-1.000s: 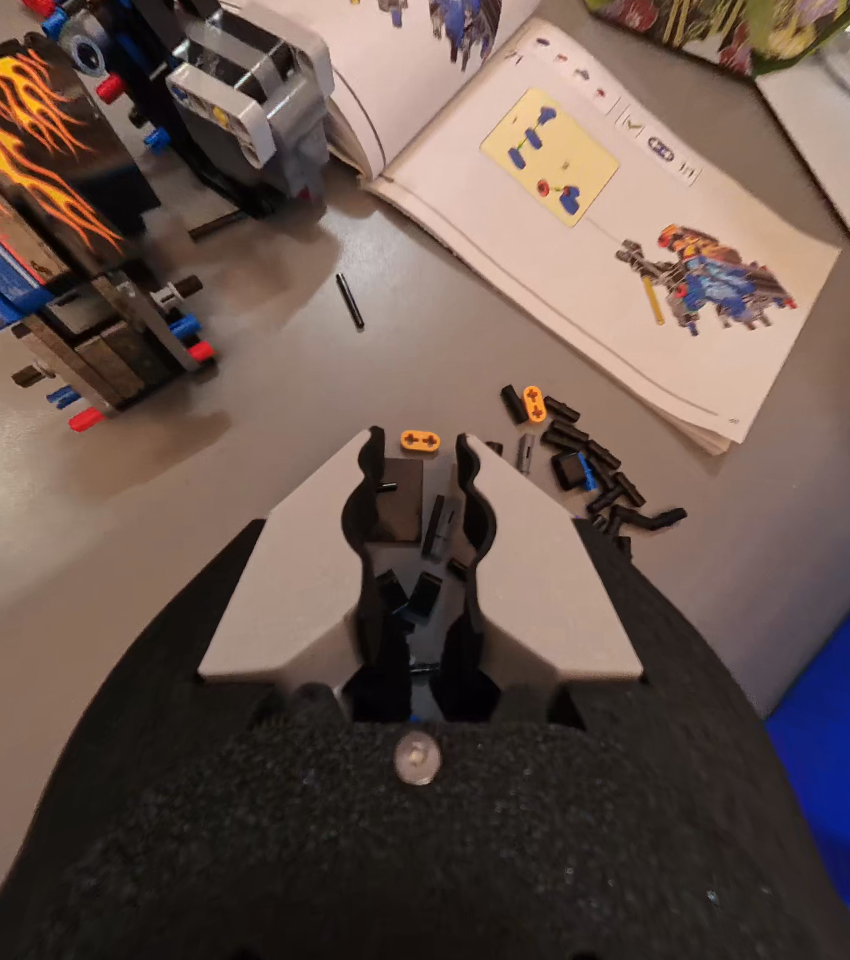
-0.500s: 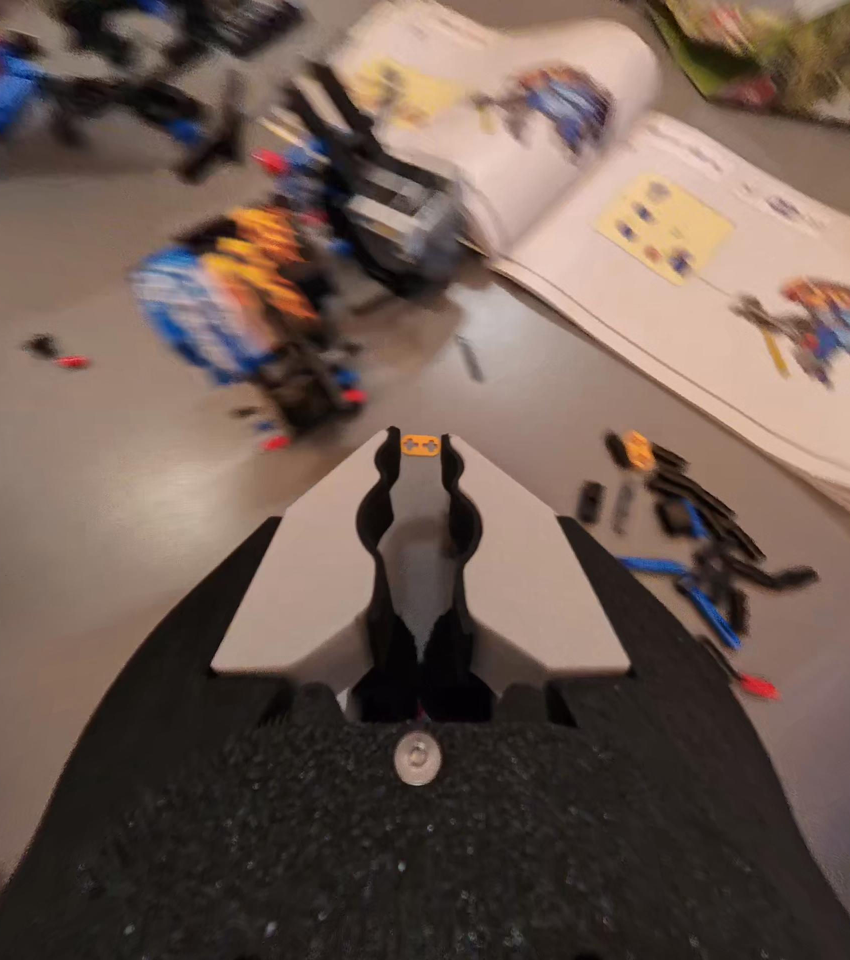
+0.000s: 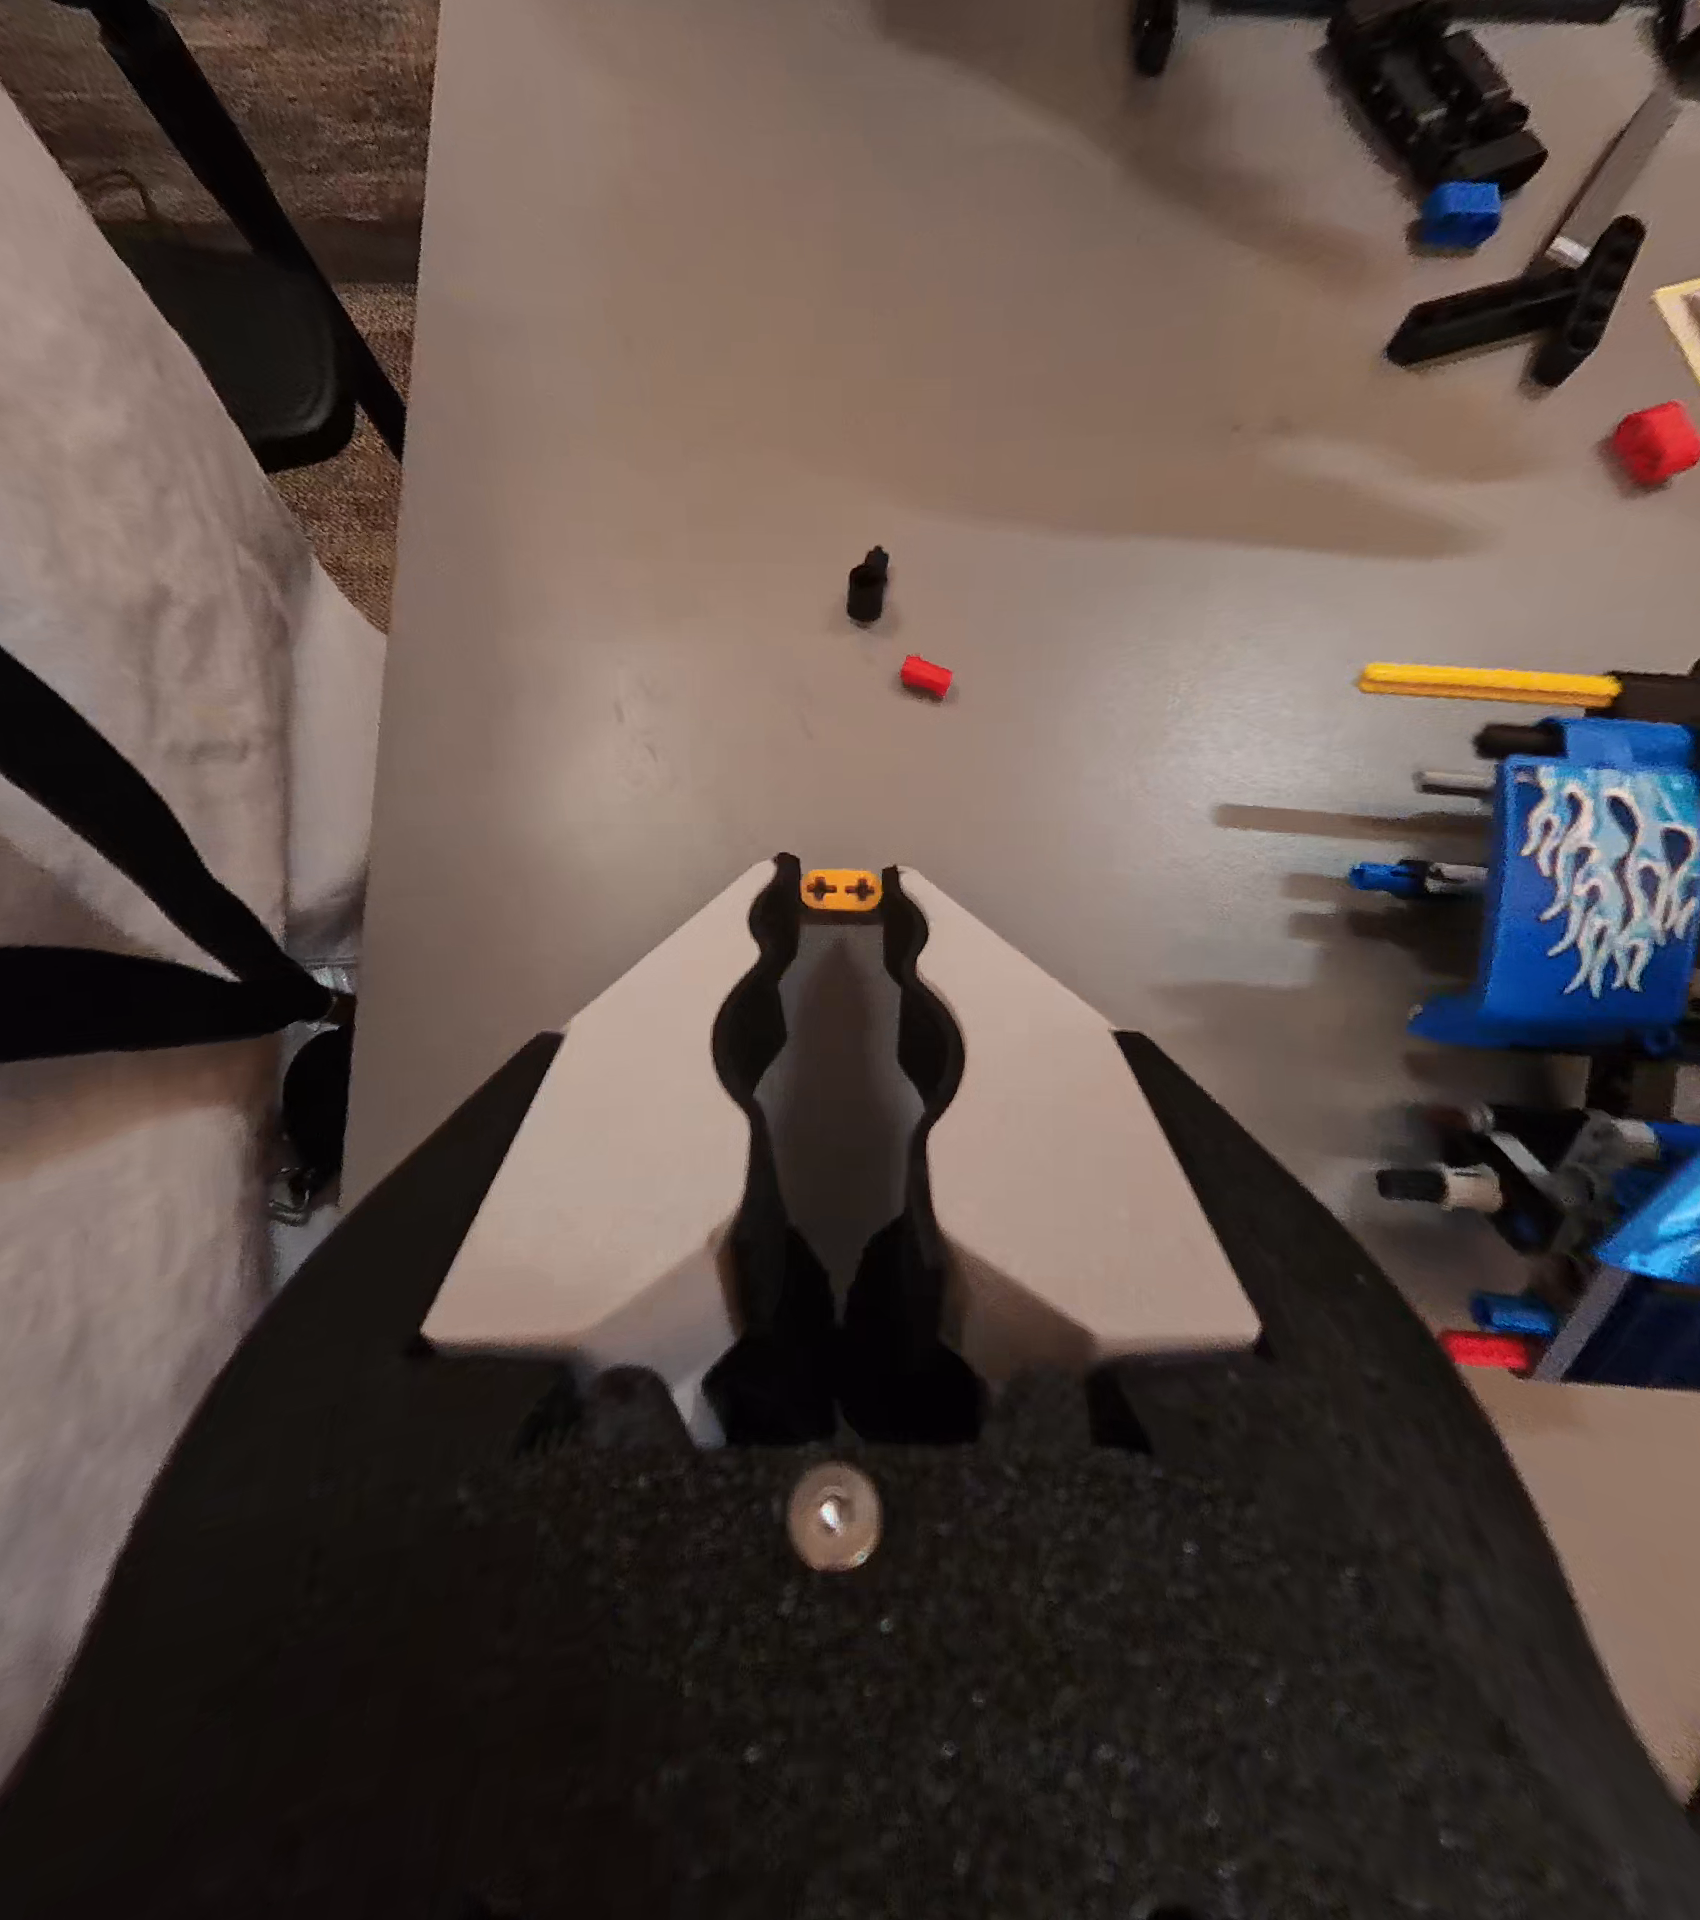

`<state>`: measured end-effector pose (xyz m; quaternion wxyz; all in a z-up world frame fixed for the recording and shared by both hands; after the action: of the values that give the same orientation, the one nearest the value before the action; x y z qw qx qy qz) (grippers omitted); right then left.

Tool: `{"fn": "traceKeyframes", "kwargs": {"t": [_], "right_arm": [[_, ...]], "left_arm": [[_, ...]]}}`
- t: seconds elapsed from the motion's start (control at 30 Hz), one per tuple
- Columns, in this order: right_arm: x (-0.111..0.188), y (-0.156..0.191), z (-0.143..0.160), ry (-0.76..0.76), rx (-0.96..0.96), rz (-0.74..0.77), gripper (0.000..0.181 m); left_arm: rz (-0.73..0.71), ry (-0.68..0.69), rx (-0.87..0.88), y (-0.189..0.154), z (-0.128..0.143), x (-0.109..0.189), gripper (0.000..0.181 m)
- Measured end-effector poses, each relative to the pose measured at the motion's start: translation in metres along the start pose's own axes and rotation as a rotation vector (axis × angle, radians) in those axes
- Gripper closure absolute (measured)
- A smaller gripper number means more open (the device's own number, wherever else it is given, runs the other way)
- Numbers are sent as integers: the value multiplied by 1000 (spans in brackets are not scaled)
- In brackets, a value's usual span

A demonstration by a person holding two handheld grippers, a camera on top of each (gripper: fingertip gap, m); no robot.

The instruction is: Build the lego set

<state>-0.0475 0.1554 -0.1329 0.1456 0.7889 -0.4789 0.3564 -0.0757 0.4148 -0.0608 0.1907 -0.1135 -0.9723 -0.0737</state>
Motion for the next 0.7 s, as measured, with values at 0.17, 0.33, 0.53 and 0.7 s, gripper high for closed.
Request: {"fn": "traceKeyframes", "kwargs": {"t": [0.17, 0.33, 0.53, 0.7], "right_arm": [[4, -3, 0, -40, -21, 18, 163], [51, -41, 9, -151, -87, 92, 154], [98, -170, 74, 54, -229, 563, 157], [84, -208, 97, 128, -285, 560, 162]], "left_arm": [[13, -4, 21, 1, 1, -1, 161], [20, 9, 19, 0, 3, -3, 161], [18, 6, 7, -2, 2, -2, 161], [5, 7, 3, 0, 2, -2, 161]]}}
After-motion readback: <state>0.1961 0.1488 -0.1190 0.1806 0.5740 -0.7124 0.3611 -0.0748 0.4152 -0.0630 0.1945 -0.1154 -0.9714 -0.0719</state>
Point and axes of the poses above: each gripper's, where its closed fingertips meet, x back along the fingers, z out of its underside, y = z × x across the jaws, the point moved 8 cm from there along x, back along the fingers, and after that the axes turned 9 degrees about z, right-handed, at the moved point
